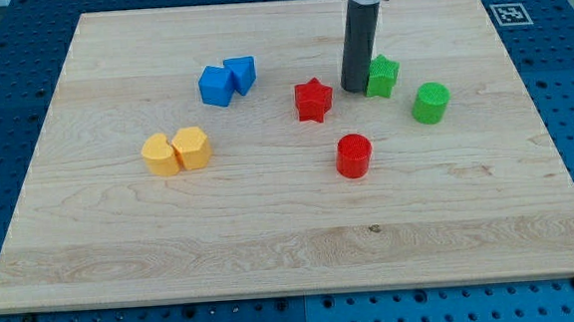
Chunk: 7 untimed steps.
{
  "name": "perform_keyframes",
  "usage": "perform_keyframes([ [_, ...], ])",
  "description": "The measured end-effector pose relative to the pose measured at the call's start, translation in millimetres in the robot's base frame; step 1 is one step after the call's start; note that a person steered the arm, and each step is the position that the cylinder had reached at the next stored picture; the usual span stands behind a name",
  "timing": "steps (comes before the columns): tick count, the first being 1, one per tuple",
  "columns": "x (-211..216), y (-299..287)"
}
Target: Push the red star close to the red circle
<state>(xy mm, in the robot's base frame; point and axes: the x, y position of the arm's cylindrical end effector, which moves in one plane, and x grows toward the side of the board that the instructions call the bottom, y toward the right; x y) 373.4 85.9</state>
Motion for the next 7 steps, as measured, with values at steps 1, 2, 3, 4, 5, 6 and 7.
perform_keyframes([
  [1, -0.3, -2.5],
  [2, -0.9, -34.9],
  [3, -0.9, -72.4],
  [4, -0.9, -73.7],
  [5, 2.4, -79.3],
  [6, 13.5, -73.3],
  [7, 15.0, -51.3],
])
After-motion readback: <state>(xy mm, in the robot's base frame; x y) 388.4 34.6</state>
